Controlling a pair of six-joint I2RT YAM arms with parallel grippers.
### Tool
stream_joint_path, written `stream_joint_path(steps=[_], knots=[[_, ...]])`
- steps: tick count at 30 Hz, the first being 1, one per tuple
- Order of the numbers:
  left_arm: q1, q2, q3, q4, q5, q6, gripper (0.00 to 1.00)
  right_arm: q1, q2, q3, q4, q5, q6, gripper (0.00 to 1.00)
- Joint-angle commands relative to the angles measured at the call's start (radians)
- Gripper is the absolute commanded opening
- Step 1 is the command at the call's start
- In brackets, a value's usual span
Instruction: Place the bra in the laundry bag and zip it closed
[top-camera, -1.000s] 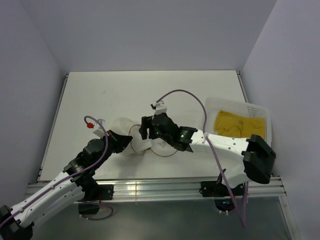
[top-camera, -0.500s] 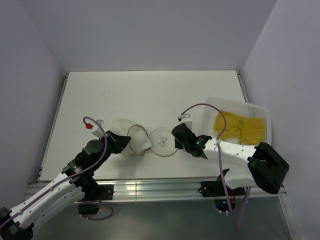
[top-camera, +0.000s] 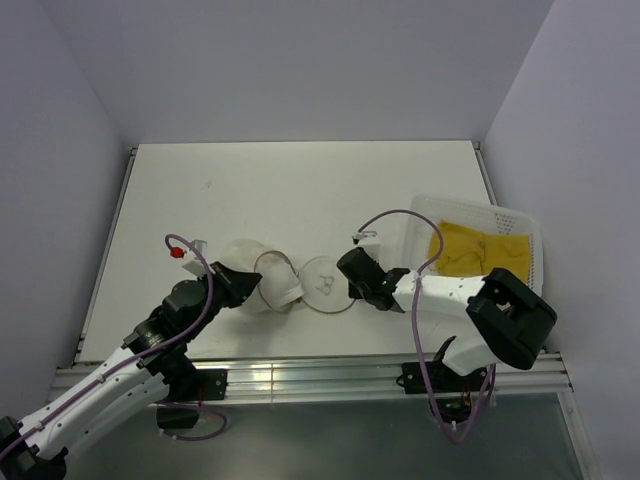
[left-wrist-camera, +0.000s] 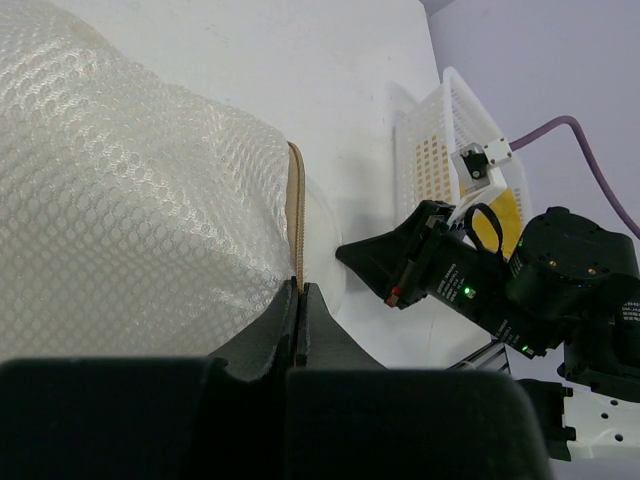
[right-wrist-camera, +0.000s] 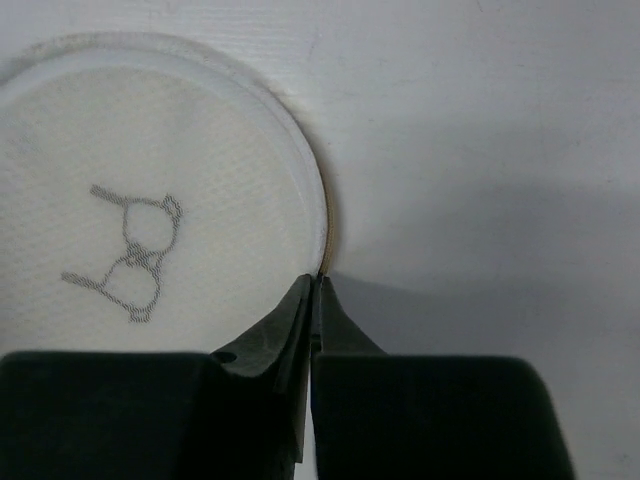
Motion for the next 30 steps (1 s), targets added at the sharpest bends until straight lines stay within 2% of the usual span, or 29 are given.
stream_joint_path(steps=[1, 3, 5, 7, 11, 12, 15, 18, 21, 26, 29, 30], knots=[[-0.002, 0.007, 0.012, 0.039, 0.015, 0.021, 0.0, -0.007, -0.014, 0.005, 0.046, 0.019, 0.04, 0.0], [-0.003, 0.009, 0.017, 0.035, 0.018, 0.024, 0.0, -0.001, -0.078, -0.008, 0.034, 0.065, 0.043, 0.0], [-0.002, 0.003, 0.029, 0.026, 0.015, 0.032, 0.0, 0.03, -0.241, -0.001, -0.026, 0.143, 0.016, 0.0], [-0.003, 0.001, 0.04, 0.024, 0.009, 0.043, 0.0, 0.048, -0.404, 0.062, -0.119, 0.178, -0.016, 0.0], [-0.002, 0.038, 0.112, 0.024, 0.007, 0.066, 0.0, 0.077, -0.542, 0.258, -0.256, 0.204, -0.134, 0.0], [-0.002, 0.045, 0.126, 0.029, 0.007, 0.075, 0.0, 0.094, -0.545, 0.357, -0.279, 0.224, -0.15, 0.0], [-0.002, 0.075, 0.15, 0.044, 0.001, 0.087, 0.0, 0.179, -0.508, 0.511, -0.328, 0.244, -0.201, 0.0], [-0.003, 0.076, 0.124, 0.05, -0.04, 0.083, 0.0, 0.199, -0.435, 0.516, -0.293, 0.238, -0.239, 0.0], [-0.002, 0.069, 0.116, 0.062, -0.062, 0.078, 0.0, 0.192, -0.338, 0.592, -0.356, 0.293, -0.24, 0.0], [0.0, 0.082, 0.201, 0.053, -0.063, 0.12, 0.0, 0.2, -0.405, 0.617, -0.209, 0.137, -0.293, 0.0], [0.0, 0.096, 0.147, 0.065, -0.078, 0.098, 0.0, 0.2, -0.28, 0.68, -0.294, 0.143, -0.3, 0.0], [0.0, 0.105, 0.134, 0.078, -0.063, 0.091, 0.0, 0.205, -0.234, 0.75, -0.329, 0.14, -0.293, 0.0]])
